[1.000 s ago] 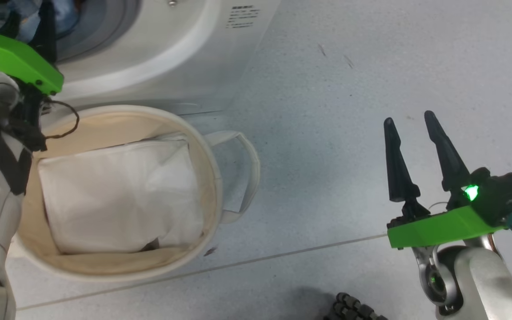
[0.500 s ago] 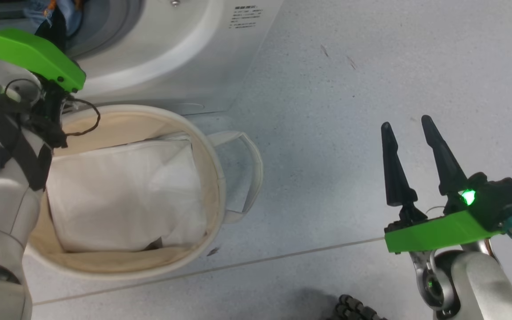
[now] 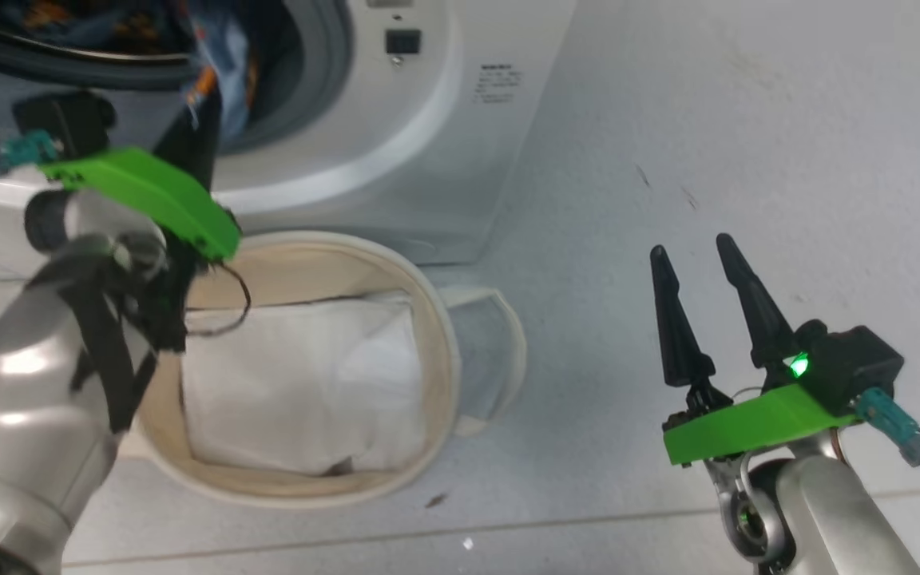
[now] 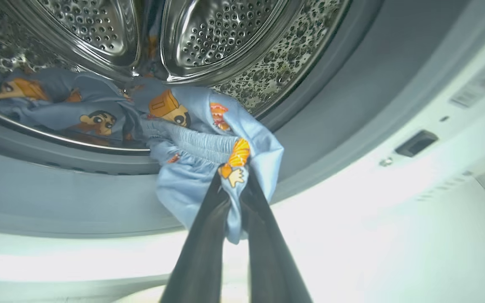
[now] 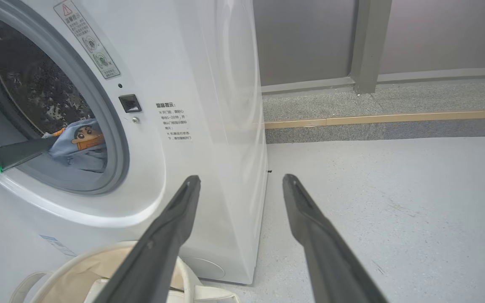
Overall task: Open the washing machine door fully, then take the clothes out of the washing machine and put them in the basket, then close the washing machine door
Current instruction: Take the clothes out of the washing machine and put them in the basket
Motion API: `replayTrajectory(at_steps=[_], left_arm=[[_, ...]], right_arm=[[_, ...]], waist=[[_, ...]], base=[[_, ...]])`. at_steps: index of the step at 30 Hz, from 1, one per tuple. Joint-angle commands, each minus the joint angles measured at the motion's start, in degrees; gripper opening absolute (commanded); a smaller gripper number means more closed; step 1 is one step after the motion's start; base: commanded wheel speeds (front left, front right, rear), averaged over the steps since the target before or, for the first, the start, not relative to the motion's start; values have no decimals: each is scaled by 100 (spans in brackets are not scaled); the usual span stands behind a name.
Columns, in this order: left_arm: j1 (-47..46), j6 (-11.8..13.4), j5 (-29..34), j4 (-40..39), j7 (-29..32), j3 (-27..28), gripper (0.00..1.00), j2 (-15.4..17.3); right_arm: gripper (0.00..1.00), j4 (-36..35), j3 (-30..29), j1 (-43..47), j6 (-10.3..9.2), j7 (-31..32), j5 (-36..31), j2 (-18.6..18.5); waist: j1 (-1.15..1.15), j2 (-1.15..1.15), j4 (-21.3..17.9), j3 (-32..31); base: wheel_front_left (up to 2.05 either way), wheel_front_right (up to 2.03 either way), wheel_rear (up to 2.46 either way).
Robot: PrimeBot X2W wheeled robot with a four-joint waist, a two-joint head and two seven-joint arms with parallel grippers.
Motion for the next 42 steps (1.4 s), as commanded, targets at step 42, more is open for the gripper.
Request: replayTrajectory(at_steps=[42], left_arm=[[1421,2456,-149,-6887,1283,175,0,2451]], right_arm=[[100,779,521,495,42,-359,559,-199]], waist=[[0,0,1496,-2106]], base=[[0,0,0]])
